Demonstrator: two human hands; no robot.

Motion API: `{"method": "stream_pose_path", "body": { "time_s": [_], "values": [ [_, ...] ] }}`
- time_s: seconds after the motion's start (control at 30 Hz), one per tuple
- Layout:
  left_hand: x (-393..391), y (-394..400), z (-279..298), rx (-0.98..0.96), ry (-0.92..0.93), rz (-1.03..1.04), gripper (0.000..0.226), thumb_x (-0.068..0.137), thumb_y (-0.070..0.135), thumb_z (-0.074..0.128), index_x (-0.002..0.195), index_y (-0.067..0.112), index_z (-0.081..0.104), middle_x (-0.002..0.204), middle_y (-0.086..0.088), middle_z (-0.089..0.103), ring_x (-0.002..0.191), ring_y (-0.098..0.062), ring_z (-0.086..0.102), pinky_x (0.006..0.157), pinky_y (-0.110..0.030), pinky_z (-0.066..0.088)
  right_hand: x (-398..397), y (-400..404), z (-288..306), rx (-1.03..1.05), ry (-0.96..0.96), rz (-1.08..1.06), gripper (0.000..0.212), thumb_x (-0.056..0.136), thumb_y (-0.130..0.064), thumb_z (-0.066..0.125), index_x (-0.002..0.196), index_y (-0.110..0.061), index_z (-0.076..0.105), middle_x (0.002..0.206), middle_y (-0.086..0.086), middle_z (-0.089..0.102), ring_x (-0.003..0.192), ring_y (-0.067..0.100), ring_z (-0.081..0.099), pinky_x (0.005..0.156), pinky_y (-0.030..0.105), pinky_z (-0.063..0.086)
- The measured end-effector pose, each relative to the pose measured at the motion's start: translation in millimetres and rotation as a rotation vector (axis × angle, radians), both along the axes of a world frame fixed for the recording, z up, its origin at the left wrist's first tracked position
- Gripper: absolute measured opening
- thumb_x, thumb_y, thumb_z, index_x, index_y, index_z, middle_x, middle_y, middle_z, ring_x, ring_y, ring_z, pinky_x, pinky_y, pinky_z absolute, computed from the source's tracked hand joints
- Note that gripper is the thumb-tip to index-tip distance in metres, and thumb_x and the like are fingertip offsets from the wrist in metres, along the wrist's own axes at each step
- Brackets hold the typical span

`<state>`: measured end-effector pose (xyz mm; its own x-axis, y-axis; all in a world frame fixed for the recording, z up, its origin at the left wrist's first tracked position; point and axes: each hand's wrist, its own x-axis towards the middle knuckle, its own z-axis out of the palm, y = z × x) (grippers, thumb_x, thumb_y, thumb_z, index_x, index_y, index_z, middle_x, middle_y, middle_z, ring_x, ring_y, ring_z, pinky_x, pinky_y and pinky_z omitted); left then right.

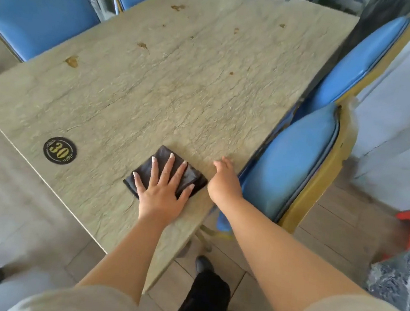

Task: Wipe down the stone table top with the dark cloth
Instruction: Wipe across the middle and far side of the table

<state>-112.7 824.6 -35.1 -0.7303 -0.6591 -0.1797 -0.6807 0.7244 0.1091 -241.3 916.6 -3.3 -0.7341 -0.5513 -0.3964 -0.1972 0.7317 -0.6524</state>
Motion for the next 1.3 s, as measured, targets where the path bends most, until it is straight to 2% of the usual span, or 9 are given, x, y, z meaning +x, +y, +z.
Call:
{"method": "stream_pose_path", "body": {
  "time_s": [0.13,0.27,0.4,0.53,0.63,0.87,1.0,1.17,1.3],
  "values": [
    [-44,-31,1,0.028,-0.015,0.151,0.066,0.090,0.071,0.010,0.149,0.048,-0.008,0.161,0.014,-0.015,0.147,-0.023,-0.023,0.109,-0.071,-0.008,-10,-20,-1,0.064,0.044,-0.010,0.062,0.087,0.012,0.036,0.141,-0.017,0.041,0.160,-0.003,0.010,0.148,0.018,0.002,0.117,0.035,0.019],
    [-58,-15,3,0.046,0.000,0.193,0.065,0.092,0.067,0.010,0.149,0.046,-0.011,0.161,0.012,-0.018,0.147,-0.025,-0.023,0.109,-0.071,-0.008,-52,-48,28,0.259,0.014,0.258,0.054,0.096,-0.002,0.037,0.148,-0.011,0.029,0.160,0.008,0.008,0.147,0.028,0.005,0.118,0.042,0.013],
    [-61,38,4,0.065,0.018,0.035,0.065,0.092,0.067,0.009,0.148,0.046,-0.016,0.158,0.014,-0.025,0.144,-0.026,-0.029,0.108,-0.069,-0.015,-107,-64,39,0.416,0.102,0.409,0.068,0.092,0.007,0.031,0.152,-0.023,0.021,0.162,0.002,-0.005,0.148,0.027,-0.003,0.117,0.047,0.019],
    [-60,38,0,0.028,0.036,-0.139,0.063,0.091,0.070,0.011,0.149,0.050,-0.006,0.161,0.016,-0.013,0.146,-0.025,-0.024,0.107,-0.073,-0.011,-148,-78,32,0.488,0.138,0.456,0.062,0.098,-0.004,0.038,0.151,-0.030,0.019,0.161,-0.001,-0.013,0.148,0.029,-0.003,0.115,0.046,0.026],
    [-70,4,3,0.000,-0.016,-0.084,0.065,0.088,0.076,0.008,0.146,0.055,-0.012,0.159,0.020,-0.018,0.145,-0.021,-0.027,0.103,-0.076,-0.013,-167,-84,25,0.491,0.157,0.484,0.063,0.098,-0.005,0.042,0.150,-0.033,0.022,0.160,-0.006,-0.017,0.148,0.028,-0.006,0.114,0.048,0.028],
    [-154,-70,9,0.082,-0.042,0.291,0.064,0.088,0.074,0.006,0.145,0.053,-0.015,0.158,0.018,-0.022,0.145,-0.025,-0.027,0.101,-0.079,-0.007,-227,-97,30,0.508,0.265,0.641,0.065,0.098,-0.024,0.050,0.150,-0.038,0.015,0.157,-0.005,-0.026,0.144,0.030,-0.022,0.117,0.054,0.004],
    [-198,-15,11,0.069,-0.033,0.097,0.063,0.090,0.071,0.004,0.145,0.051,-0.020,0.158,0.018,-0.024,0.143,-0.027,-0.031,0.101,-0.076,-0.014,-281,-110,25,0.434,0.363,0.738,0.067,0.096,-0.028,0.054,0.151,-0.036,0.017,0.159,-0.002,-0.023,0.146,0.027,-0.018,0.117,0.056,0.006],
    [-212,16,10,0.025,0.004,-0.058,0.064,0.091,0.073,0.017,0.146,0.056,-0.010,0.159,0.022,-0.016,0.146,-0.025,-0.024,0.105,-0.074,-0.013,-341,-118,9,0.201,0.530,0.764,0.055,0.095,-0.029,0.052,0.146,-0.028,0.032,0.161,0.001,0.004,0.147,0.022,0.007,0.117,0.054,0.013],
    [-238,-38,5,0.000,-0.014,0.309,0.065,0.087,0.077,0.017,0.144,0.059,-0.007,0.159,0.023,-0.012,0.147,-0.022,-0.022,0.106,-0.075,-0.009,-371,-116,-7,0.230,0.582,0.726,0.054,0.098,-0.043,0.041,0.148,-0.032,0.026,0.161,0.001,0.002,0.148,0.024,0.002,0.116,0.058,0.007]
  ]
}}
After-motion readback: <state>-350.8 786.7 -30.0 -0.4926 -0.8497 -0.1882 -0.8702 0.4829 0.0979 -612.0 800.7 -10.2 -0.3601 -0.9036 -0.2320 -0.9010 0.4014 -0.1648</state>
